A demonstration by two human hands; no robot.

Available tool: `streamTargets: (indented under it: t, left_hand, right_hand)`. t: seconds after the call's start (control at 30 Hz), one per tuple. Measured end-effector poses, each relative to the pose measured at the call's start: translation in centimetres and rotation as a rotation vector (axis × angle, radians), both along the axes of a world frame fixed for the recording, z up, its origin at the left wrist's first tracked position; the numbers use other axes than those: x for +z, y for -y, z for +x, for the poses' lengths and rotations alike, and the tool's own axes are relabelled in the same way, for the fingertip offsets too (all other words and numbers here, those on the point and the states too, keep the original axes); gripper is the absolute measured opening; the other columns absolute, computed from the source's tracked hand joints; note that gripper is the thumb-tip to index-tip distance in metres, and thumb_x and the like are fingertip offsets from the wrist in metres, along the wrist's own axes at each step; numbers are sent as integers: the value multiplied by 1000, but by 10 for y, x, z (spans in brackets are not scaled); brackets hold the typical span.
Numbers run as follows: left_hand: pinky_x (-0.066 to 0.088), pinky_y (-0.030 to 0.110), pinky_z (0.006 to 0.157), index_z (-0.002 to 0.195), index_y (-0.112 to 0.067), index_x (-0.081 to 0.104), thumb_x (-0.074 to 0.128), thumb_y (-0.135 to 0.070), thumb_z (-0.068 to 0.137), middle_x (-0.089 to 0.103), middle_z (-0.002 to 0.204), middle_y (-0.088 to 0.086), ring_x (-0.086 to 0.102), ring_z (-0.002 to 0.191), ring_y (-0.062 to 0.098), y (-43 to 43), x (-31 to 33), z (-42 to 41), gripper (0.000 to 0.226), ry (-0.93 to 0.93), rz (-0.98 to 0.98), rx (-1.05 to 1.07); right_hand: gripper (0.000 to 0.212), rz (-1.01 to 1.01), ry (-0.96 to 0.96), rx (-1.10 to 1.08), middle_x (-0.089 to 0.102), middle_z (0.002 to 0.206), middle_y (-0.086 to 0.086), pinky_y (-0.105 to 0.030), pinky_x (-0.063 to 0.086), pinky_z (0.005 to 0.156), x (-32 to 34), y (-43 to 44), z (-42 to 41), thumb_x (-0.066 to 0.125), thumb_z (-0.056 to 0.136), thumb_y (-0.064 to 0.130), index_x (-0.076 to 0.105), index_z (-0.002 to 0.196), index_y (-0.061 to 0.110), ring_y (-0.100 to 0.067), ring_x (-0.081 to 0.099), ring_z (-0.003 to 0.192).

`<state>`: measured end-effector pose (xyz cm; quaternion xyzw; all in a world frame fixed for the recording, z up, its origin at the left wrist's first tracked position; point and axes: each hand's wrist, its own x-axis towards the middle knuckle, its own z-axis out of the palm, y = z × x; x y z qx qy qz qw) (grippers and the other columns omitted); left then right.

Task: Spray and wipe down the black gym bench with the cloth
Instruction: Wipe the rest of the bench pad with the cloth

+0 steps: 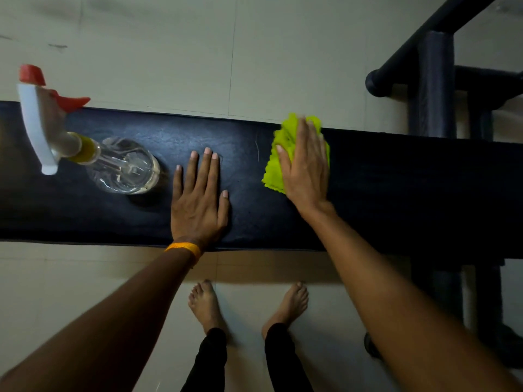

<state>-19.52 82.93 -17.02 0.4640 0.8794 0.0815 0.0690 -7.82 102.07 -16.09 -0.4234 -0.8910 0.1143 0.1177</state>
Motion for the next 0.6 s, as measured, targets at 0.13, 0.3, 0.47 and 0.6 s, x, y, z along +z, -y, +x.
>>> streamTargets:
  t: [0.13,0.3,0.47,0.6]
  left_hand:
    - [7,51,128,162,-10,17,27,-38,98,11,170,8,6,158,27,1,1,1,70,0,-16,-2]
    - [7,53,128,162,-10,14,25,-39,100,9,171,10,4,158,28,1,3,0,69,15,-27,-15]
    - [6,54,127,162,-10,9,22,-40,101,5,171,10,1,158,29,1,3,1,69,11,-57,-10]
    - [8,55,127,162,-9,13,24,-39,100,9,170,11,4,158,30,1,4,0,69,15,-44,-21]
  right_hand:
    - [56,89,54,307,44,155,-19,-50,25,121,-2,57,28,43,101,39,49,148,9,-34,40,145]
    - [49,141,72,268,45,156,-13,-50,33,119,-6,4,85,38,107,36,49,148,12,-31,41,146]
    - [52,9,-42,-383,42,158,-11,-52,25,122,3,53,88,43,101,33,48,150,14,-30,34,149]
    - [54,21,20,202,43,157,-11,-50,27,122,0,104,76,48,98,32,48,150,15,-31,37,148]
